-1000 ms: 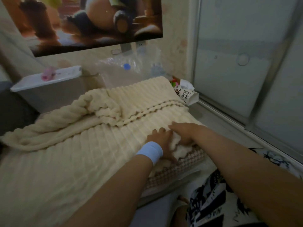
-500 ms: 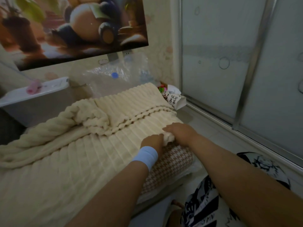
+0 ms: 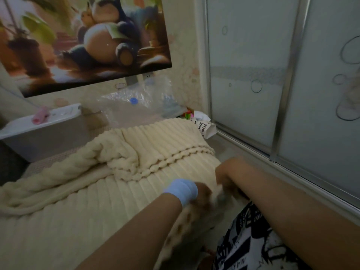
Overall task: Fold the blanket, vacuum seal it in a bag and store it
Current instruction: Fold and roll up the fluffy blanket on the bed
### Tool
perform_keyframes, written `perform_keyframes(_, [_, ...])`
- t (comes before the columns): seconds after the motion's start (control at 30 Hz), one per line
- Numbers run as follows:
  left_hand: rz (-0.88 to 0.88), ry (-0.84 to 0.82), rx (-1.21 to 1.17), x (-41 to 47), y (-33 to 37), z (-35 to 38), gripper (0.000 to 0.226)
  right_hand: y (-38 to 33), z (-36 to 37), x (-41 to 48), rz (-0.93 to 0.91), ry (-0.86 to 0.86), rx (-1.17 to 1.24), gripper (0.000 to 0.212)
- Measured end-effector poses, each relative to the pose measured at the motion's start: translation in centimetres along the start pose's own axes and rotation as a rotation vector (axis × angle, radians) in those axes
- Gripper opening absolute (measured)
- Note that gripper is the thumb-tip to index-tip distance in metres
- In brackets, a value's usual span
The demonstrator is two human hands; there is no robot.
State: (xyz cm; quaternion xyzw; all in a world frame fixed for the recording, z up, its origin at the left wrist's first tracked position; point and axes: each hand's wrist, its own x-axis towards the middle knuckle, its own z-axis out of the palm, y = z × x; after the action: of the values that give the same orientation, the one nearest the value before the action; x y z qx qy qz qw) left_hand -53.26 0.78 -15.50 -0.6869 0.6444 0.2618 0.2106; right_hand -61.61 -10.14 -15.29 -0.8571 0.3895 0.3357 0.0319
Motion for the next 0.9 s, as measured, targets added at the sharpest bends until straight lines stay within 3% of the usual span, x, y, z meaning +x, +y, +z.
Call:
perform_keyframes(0.07, [-0.008, -0.092, -0.007, 0.9, -0.7, 1.1, 0.072, -0.2, 0.4, 1.3, -0.063, -0.146, 0.158, 0.104])
perform_keyframes(0.1, [0.004, -0.062, -0.018, 1.0, -1.4, 0.9, 0.072, -0.5, 0.1, 1.7, -0.117, -0.117, 0.277, 0.098])
perform_keyframes(0.2, [0.03, 0.153, -0.112, 0.0, -4.1, -1.2, 0.052, -1.5, -2.4, 1.3, -0.232, 0.206, 0.417, 0.061])
perform_keyframes(0.3, [-0.045, 0.428, -0.155, -1.6, -8.1, -3.5, 0.037, -3.5, -4.7, 2.3, -0.298, 0.499, 0.391, 0.057])
perform_keyframes(0.47, [-0.295, 0.704, -0.131, -4.5, -17.4, -4.3, 0.021, -10.7, -8.7, 4.4, -0.42, 0.653, 0.357, 0.059])
perform_keyframes(0.57, [-0.456, 0.649, -0.099, -5.7, -23.3, -3.1, 0.024, -15.9, -10.6, 5.0, -0.551, 0.762, 0.337, 0.065])
perform_keyframes(0.63, [-0.529, 0.611, -0.089, -6.4, -27.4, -1.7, 0.025, -20.1, -11.5, 5.6, -0.627, 0.785, 0.316, 0.081])
perform_keyframes(0.73, [-0.565, 0.538, -0.097, -7.0, -32.1, 0.8, 0.038, -24.6, -11.9, 7.2, -0.62, 0.649, 0.211, 0.104])
perform_keyframes(0.8, [-0.565, 0.506, -0.083, -7.2, -35.1, 2.9, 0.059, -26.5, -12.5, 9.0, -0.535, 0.592, 0.075, 0.103])
perform_keyframes(0.9, [-0.59, 0.464, -0.136, -7.0, -39.0, 5.3, 0.089, -27.6, -14.2, 11.6, -0.457, 0.642, 0.021, 0.086])
